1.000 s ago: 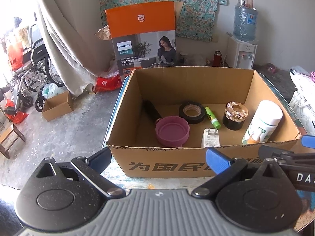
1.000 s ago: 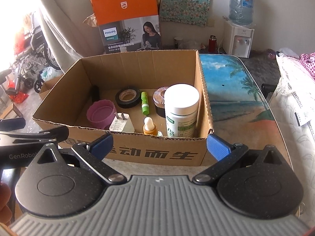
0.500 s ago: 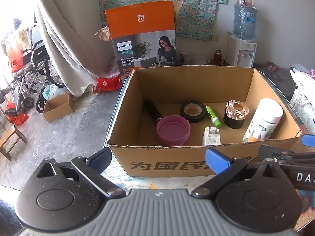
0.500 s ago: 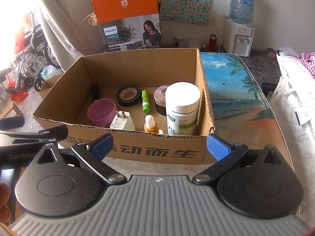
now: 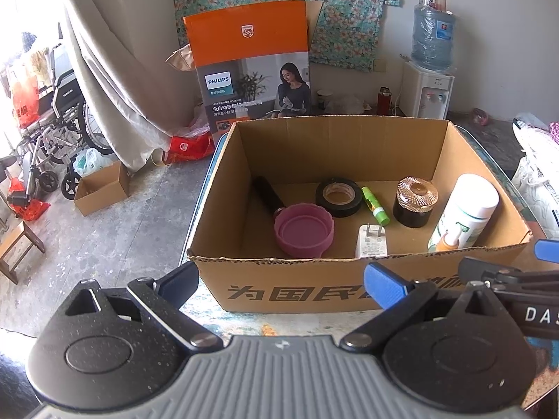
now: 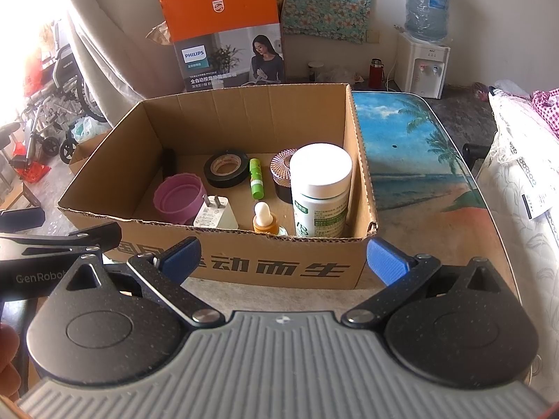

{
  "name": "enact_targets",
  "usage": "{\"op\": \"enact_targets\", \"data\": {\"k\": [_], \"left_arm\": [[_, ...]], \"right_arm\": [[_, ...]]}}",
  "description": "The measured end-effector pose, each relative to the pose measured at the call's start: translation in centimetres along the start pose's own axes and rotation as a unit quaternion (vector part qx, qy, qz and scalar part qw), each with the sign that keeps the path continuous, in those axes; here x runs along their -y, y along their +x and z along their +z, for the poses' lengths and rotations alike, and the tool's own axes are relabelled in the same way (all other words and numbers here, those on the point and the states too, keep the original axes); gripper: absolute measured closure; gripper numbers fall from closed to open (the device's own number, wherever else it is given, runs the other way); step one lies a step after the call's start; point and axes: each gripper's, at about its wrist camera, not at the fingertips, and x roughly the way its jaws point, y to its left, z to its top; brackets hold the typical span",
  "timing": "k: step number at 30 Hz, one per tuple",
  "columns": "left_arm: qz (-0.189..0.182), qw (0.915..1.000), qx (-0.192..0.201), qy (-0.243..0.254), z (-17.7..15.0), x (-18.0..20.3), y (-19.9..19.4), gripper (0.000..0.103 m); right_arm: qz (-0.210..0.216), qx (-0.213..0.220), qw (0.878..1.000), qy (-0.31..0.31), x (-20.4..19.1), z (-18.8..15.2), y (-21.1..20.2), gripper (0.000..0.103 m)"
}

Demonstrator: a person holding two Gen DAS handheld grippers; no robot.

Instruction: Organize rigid objects

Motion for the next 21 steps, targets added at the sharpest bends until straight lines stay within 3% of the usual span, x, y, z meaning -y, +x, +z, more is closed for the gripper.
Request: {"op": "enact_targets", "data": {"k": [21], "left_arm": [[-0.001,1.0,0.0,0.002,0.05,0.12,-0.07,0.002]], "right_arm": [[-0.002,0.0,1.0,0.002,0.28,0.0,-0.32,0.001]]}}
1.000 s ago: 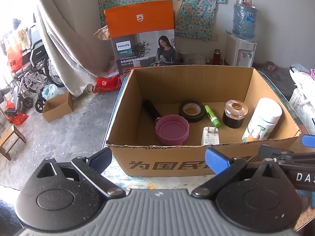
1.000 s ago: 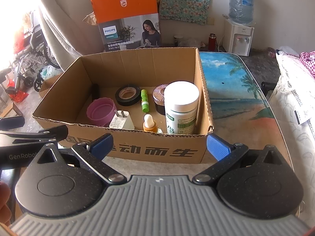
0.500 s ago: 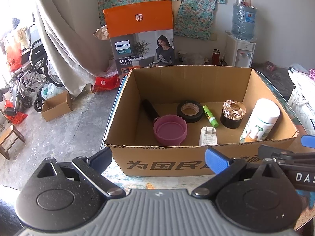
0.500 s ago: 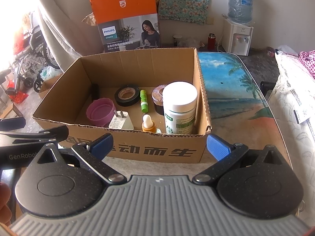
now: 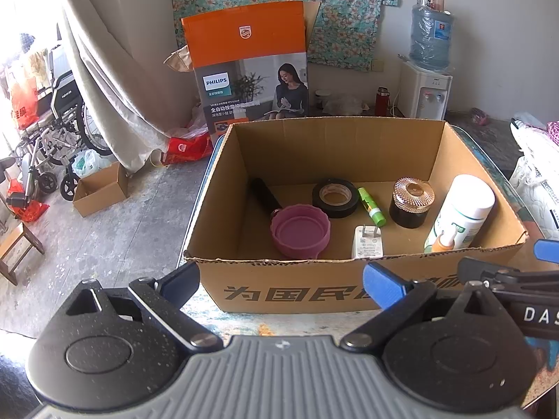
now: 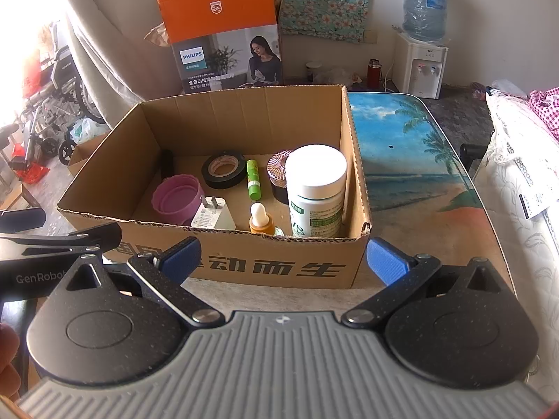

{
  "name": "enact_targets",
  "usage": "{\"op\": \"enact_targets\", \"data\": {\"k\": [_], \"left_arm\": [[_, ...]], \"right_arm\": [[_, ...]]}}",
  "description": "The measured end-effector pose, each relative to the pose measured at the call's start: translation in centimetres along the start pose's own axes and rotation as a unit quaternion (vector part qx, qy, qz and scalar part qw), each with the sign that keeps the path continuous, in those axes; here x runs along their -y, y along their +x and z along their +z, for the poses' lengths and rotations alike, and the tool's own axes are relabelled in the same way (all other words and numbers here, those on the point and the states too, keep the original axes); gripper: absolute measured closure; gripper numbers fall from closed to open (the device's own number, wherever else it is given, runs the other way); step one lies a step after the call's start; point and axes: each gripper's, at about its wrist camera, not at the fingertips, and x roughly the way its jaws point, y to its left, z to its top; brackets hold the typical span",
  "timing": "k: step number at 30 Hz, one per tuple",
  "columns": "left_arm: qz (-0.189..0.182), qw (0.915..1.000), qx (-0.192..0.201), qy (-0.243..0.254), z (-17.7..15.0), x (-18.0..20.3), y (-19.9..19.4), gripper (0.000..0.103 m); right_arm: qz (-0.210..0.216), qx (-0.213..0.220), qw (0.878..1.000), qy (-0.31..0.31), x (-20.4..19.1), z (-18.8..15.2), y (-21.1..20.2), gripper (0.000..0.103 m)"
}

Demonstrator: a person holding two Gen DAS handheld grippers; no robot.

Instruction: Organize rigid objects

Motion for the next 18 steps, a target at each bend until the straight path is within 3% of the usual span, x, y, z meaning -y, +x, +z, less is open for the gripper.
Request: {"op": "enact_targets", "data": {"k": [18], "left_arm": [[-0.003,1.0,-0.001,0.002,0.08,0.05,0.06,0.003]], "right_arm": [[-0.002,0.0,1.0,0.002,0.16,-0.1,-0.31,0.001]]}}
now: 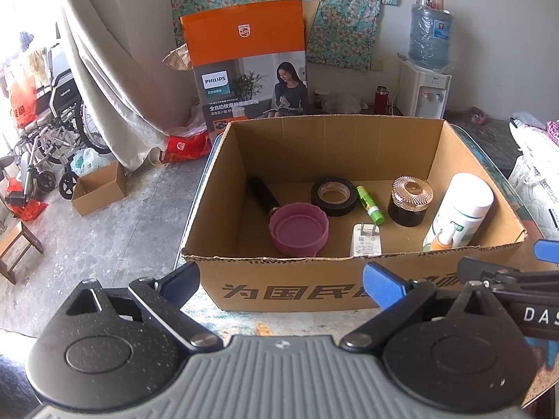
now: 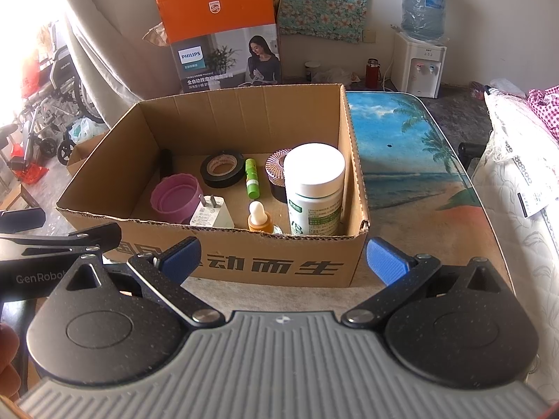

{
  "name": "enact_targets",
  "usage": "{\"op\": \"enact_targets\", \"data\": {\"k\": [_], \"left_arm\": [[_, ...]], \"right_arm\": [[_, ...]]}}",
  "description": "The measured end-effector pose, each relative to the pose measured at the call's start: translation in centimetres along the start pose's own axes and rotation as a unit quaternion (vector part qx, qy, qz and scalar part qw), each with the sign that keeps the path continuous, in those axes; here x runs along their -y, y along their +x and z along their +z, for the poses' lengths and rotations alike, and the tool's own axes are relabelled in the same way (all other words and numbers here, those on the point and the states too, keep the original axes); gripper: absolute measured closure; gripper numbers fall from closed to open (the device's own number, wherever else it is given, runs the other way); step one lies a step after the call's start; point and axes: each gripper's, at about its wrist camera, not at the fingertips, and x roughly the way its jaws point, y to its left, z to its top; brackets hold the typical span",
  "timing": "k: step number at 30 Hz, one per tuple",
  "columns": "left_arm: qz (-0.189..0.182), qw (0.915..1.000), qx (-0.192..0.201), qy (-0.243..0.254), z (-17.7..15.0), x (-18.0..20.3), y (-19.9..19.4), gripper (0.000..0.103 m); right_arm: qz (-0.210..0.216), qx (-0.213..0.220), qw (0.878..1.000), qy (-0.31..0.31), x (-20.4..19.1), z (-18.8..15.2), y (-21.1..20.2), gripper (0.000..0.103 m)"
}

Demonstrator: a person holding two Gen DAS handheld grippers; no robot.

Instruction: Organize rigid objects

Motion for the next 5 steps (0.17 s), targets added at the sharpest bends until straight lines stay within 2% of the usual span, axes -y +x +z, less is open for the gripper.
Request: {"op": "enact_targets", "data": {"k": [5], "left_arm": [[0.0,1.0,0.0,0.001,-0.01,-0.03,0.03,0.003]], "right_arm": [[0.0,0.0,1.0,-0.001,-0.03,0.0,0.05,0.001]]}}
